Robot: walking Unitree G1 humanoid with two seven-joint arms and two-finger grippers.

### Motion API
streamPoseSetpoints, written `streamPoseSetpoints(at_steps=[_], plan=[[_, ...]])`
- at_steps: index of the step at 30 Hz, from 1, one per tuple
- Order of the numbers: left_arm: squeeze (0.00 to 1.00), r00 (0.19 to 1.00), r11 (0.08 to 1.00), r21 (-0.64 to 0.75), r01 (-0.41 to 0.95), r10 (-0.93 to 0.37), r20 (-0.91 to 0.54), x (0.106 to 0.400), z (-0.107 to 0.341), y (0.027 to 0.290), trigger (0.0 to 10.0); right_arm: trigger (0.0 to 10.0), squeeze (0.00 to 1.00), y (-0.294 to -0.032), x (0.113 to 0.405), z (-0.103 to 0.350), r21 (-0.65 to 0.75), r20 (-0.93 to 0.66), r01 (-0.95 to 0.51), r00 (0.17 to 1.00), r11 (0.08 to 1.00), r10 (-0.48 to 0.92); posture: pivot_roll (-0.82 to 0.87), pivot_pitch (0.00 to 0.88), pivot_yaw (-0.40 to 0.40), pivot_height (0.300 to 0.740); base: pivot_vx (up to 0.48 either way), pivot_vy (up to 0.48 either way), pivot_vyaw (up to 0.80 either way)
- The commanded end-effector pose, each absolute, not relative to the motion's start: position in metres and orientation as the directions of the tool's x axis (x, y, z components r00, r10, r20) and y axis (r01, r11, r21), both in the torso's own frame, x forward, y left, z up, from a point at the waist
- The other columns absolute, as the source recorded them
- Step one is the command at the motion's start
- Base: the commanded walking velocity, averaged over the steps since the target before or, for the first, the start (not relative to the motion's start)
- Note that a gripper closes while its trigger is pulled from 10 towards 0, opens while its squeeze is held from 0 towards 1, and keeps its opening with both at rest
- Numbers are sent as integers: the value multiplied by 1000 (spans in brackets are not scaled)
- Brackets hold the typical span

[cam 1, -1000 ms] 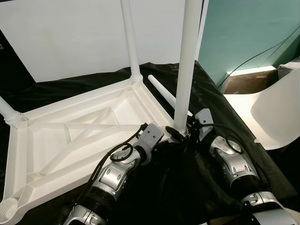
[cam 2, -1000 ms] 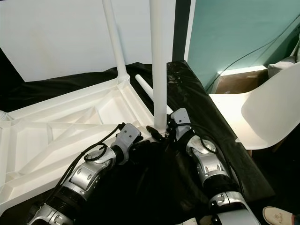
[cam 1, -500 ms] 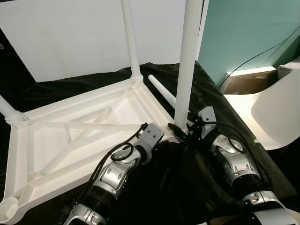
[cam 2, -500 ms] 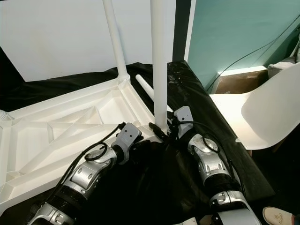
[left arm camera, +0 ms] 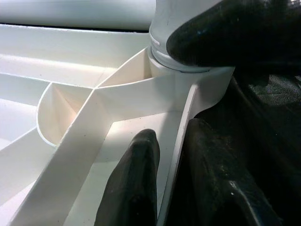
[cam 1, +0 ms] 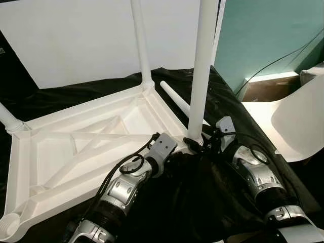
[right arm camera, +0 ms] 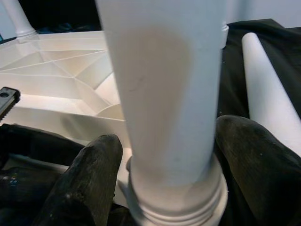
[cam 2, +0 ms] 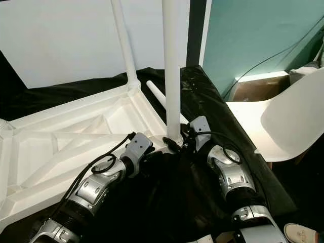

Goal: Building children table

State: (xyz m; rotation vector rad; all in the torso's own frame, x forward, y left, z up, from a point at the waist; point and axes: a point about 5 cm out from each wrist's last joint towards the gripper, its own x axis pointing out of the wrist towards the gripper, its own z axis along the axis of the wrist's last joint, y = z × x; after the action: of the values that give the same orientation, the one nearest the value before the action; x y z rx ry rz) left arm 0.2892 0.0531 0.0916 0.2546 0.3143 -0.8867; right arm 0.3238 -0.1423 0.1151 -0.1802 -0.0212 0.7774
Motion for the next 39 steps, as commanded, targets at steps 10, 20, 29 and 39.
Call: streamPoseSetpoints(at_steps=[10,20,29,39], plan=[[0,468,566,-38,824,-717,-517,272,52,54,10000,10000,0,-141,323,112,-154,-70,-710,702,687,709,26,0,8,740,0,0,0],[0,453,551,-41,834,-724,-521,272,51,53,10000,10000,0,-153,323,117,-213,-121,-750,656,626,745,9,0,29,740,0,0,0],[0,450,546,-38,837,-725,-522,272,50,52,10000,10000,0,-149,334,125,-278,-128,-756,641,593,757,14,0,26,740,0,0,0],[0,459,556,-37,830,-719,-521,273,50,53,10000,10000,0,-129,339,131,-302,-116,-793,582,529,805,23,0,23,740,0,0,0]])
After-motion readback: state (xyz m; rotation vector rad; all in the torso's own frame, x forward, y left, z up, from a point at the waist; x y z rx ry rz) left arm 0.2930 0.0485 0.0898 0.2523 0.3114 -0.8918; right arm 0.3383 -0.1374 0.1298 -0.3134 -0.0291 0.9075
